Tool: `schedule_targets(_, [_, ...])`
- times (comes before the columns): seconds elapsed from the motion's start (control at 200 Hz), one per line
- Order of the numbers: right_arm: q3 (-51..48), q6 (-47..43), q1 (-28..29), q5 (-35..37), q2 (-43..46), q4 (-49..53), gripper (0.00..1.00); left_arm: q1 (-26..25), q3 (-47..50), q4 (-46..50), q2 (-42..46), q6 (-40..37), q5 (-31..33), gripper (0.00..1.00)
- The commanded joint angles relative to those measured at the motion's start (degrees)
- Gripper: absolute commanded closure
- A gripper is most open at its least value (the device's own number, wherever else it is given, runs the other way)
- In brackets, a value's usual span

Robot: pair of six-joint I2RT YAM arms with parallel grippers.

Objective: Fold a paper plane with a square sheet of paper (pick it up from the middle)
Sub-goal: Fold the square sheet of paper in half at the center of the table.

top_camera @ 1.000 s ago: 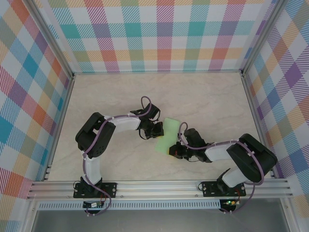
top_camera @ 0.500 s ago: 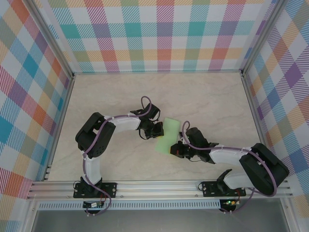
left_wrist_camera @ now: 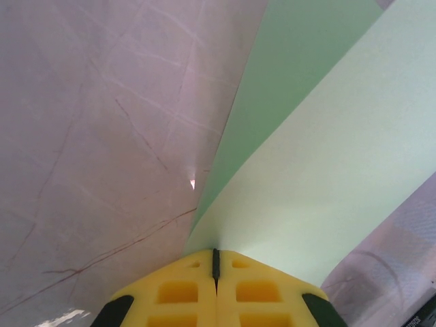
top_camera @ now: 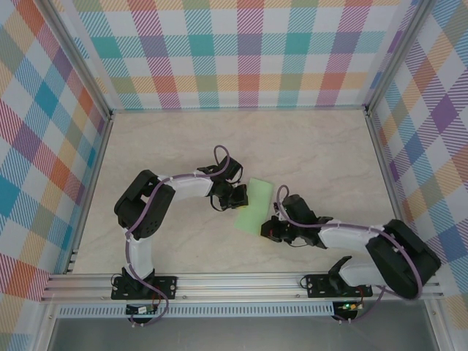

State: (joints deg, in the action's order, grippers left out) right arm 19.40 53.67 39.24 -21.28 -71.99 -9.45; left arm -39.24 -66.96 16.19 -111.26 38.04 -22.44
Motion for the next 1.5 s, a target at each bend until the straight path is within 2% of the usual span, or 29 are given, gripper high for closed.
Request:
schedule_targets(0.0, [3.76, -1.97, -3.3, 2.04, 5.79, 4.35, 1.0, -0.91, 2.35, 4.16, -2.1, -0.96, 1.34, 1.0])
schedule_targets(0.14, [4.94, -1.61, -9.33, -2.22, 3.38, -0.25, 1.0, -0.92, 2.5, 4.37, -2.02, -1.3, 1.63, 1.0])
schedule_targets(0.3, [6.98, -1.37, -10.1, -6.51, -7.12, -6.9, 1.0, -0.87, 2.53, 3.76, -2.29, -0.78, 1.41, 1.0])
schedule_targets(0.45, [6.16, -1.89, -10.66, -5.32, -13.65, -11.61, 1.0, -0.86, 2.36, 4.12, -2.6, -1.09, 1.61, 1.0])
schedule_targets(0.55, [4.64, -2.55, -11.21, -4.13, -15.06, -12.33, 1.0, -0.9, 2.25, 4.24, -2.81, -1.13, 1.44, 1.0])
schedule_targets(0.765, [3.97, -3.16, -11.21, -1.61, -16.87, -6.93, 1.0, -0.91, 2.23, 4.52, -2.84, -1.33, 1.6, 1.0])
schedule_targets(1.05, [9.03, -3.81, -11.35, -4.06, -10.28, -4.94, 1.0, -0.9, 1.83, 6.33, -2.82, -2.81, 2.03, 1.0])
schedule_targets(1.495, [8.6, -5.26, -14.36, -3.19, -19.83, -8.21, 1.0, -0.88, 1.39, 6.01, -3.34, -3.0, 1.8, 1.0])
